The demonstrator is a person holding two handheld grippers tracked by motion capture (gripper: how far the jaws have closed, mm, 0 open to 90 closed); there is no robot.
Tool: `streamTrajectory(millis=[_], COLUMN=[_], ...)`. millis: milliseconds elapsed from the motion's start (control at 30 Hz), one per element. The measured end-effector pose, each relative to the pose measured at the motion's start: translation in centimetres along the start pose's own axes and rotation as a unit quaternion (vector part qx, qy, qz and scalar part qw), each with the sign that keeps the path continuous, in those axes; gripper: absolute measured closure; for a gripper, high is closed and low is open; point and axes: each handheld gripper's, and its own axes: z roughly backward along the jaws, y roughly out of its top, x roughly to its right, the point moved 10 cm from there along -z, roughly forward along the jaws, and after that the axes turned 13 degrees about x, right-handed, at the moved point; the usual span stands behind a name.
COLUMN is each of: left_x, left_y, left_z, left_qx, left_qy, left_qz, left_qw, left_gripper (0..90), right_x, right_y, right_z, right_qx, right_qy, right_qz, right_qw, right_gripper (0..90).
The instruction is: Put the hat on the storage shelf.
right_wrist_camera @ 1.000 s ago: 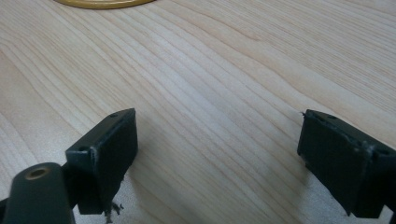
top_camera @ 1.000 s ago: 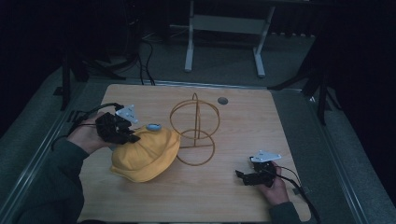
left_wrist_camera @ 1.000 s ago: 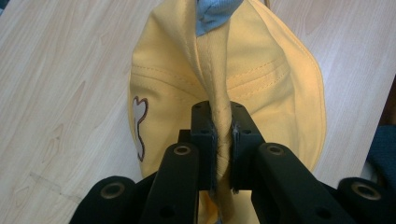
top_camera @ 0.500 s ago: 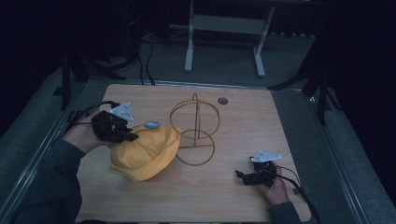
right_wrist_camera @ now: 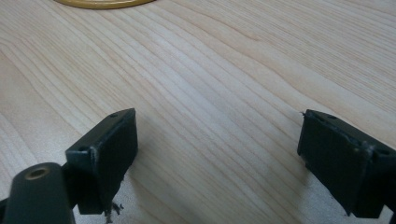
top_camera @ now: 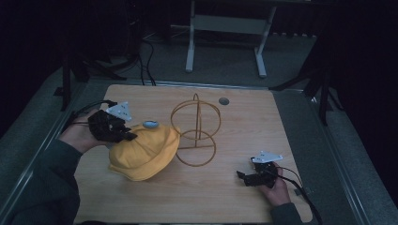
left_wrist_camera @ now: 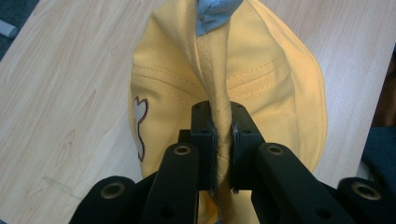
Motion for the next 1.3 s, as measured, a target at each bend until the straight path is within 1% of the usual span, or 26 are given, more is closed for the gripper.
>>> streamTrajectory(millis=[400, 600, 933, 1200, 1300], left_x=[-0.2, -0.4, -0.6, -0.7, -0.8], left_y=[0.1, 0.0, -0.3, -0.5, -0.5], left_z=[0.7, 1.1, 1.9, 2.4, 2.8], left_qx=[0.006, 0.006, 0.01, 0.016, 0.016], left_qy=[0.005, 0.007, 0.016, 0.014, 0.019], left_qz=[0.002, 0.002, 0.007, 0.006, 0.006], left_qw=[1.0, 1.0, 0.9998, 0.9998, 0.9997], left_gripper=[83.3, 83.3, 83.2, 83.2, 83.3], right_x=[0.0, 0.0, 0.0, 0.0, 0.0], right_y=[0.0, 0.0, 0.0, 0.0, 0.0], right_z=[0.0, 0.0, 0.0, 0.0, 0.0], right_qx=[0.0, 0.0, 0.0, 0.0, 0.0], right_qy=[0.0, 0.0, 0.0, 0.0, 0.0], right_qz=[0.0, -0.001, 0.0, 0.0, 0.0], right_qw=[1.0, 1.0, 1.0, 1.0, 1.0], right_gripper=[11.9, 11.9, 11.9, 11.9, 11.9])
